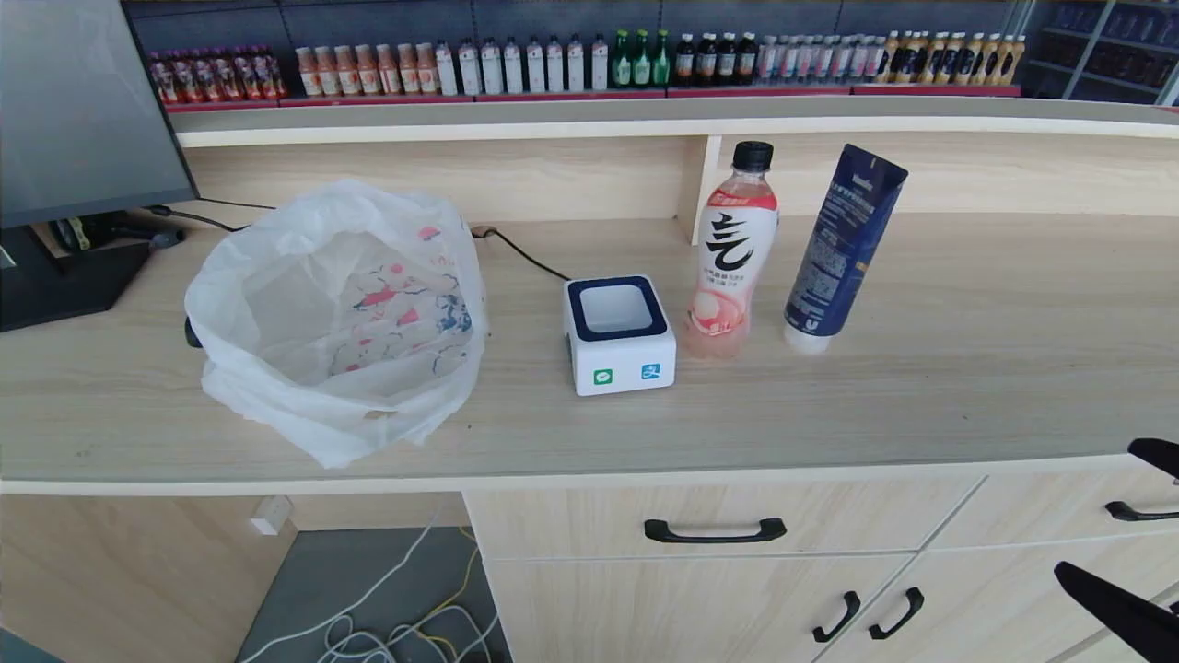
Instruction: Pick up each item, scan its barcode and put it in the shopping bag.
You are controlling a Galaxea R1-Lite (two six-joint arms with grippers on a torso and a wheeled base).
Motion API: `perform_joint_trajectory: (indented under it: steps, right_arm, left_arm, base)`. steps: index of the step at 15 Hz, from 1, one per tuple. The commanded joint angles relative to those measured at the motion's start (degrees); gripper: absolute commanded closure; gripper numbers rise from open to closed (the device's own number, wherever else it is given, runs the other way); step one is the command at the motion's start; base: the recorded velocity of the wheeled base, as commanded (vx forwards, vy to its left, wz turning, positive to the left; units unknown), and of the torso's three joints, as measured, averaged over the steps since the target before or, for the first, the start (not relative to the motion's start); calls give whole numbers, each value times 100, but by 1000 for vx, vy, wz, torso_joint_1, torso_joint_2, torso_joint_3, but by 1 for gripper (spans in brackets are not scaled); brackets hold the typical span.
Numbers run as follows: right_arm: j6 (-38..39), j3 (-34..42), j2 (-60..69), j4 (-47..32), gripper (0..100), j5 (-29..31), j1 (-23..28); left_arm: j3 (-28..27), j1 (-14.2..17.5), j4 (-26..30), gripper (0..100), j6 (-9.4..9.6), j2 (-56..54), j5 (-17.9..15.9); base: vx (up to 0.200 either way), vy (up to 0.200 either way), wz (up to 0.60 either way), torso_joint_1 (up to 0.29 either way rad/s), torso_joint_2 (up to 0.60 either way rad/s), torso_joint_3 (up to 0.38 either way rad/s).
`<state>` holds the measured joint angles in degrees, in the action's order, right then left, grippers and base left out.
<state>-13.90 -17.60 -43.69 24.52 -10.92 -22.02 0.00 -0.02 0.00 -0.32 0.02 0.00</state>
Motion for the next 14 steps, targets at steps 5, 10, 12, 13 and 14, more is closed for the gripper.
perform_joint_trajectory:
  steps: [5,10,12,13,14]
  right_arm:
    - [-465,-208,-1731,669,0,723,-1314]
    - [-465,-472,-2047,677,0,1857,-2079]
    - [-359,-481,-2135,686,0,2279,-2676]
    - [-184,-578,-2275,756,0,2332,-2922]
    - [-8,-665,-2513,976,0,2516,-3142]
  left_arm:
    - [0,2,0,0,-3,-2,0]
    - [0,2,0,0,-3,-2,0]
    - [0,-6,0,0,-3,-2,0]
    - [0,2,0,0,-3,-2,0]
    - [0,2,0,0,-3,-2,0]
  base:
    - [0,0,0,0,0,0]
    - [0,0,0,0,0,0]
    - [0,0,0,0,0,0]
    - [0,0,0,0,0,0]
    - [0,0,0,0,0,0]
